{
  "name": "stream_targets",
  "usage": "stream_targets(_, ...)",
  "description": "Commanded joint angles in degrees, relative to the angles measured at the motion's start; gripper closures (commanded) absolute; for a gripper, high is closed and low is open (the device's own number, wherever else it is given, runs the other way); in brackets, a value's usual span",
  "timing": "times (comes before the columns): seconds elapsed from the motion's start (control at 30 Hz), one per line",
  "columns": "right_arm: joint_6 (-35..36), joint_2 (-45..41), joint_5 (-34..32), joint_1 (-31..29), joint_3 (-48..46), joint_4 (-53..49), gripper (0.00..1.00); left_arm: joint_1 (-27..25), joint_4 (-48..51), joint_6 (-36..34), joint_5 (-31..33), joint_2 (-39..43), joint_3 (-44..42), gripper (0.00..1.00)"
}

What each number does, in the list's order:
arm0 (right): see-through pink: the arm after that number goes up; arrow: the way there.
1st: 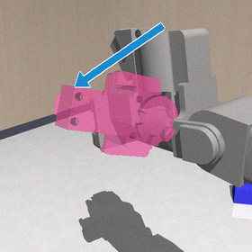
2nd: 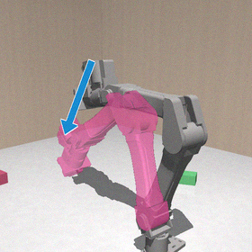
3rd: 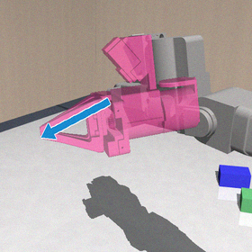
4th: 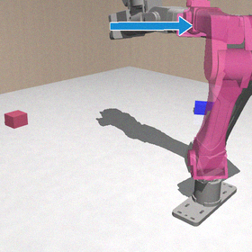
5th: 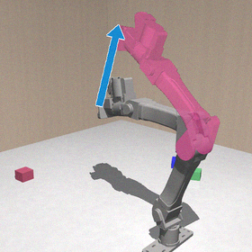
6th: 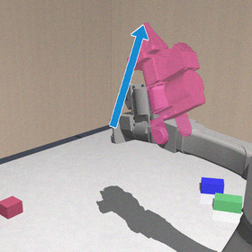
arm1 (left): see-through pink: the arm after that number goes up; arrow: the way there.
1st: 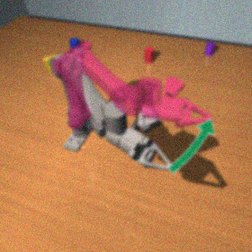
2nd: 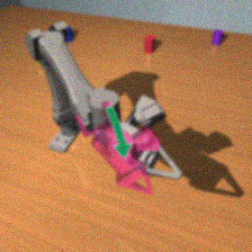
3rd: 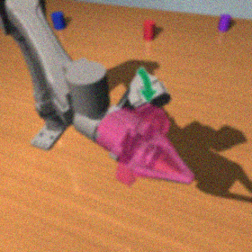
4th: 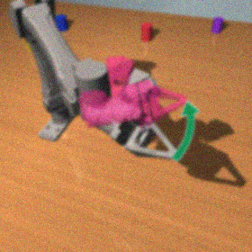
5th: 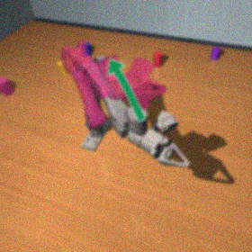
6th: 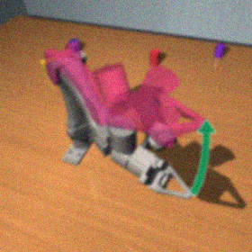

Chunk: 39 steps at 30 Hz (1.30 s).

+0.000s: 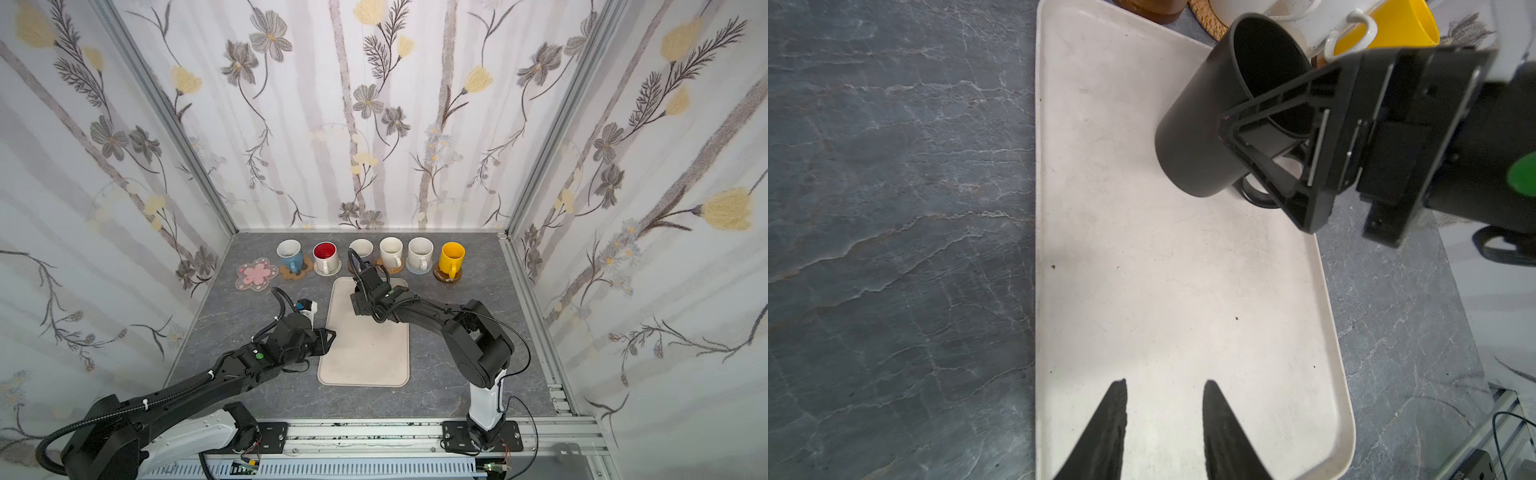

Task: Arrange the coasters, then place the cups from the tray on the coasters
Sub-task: 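Lift the black mug with the right gripper and carry it toward the left gripper, then set the black mug down on the tray and open the right gripper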

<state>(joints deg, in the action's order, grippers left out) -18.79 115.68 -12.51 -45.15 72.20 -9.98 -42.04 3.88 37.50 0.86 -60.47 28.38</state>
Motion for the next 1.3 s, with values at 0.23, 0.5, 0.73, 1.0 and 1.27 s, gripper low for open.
stream_targets(0.23,0.6,-0.7,1.1,0.0,-0.6,2.5,0.05,0.0,-0.4,-0.5,0.6,-0.1,1.4,0.67)
stream_targets(0.5,-0.6,-5.7,7.1,0.6,-6.4,3.8,0.01,0.0,0.1,-0.9,0.8,-0.5,2.9,0.67)
stream_targets(0.73,-2.1,-8.7,12.9,0.3,-11.1,7.3,0.02,0.0,0.8,-1.4,1.0,-0.8,3.6,0.67)
stream_targets(1.0,-3.2,-8.9,17.9,-1.5,-12.0,10.8,0.04,0.1,1.9,-0.8,2.0,0.4,2.9,0.67)
stream_targets(1.27,-3.6,-8.1,23.0,-4.6,-11.4,14.2,0.04,0.2,2.8,0.1,3.8,0.8,1.6,0.66)
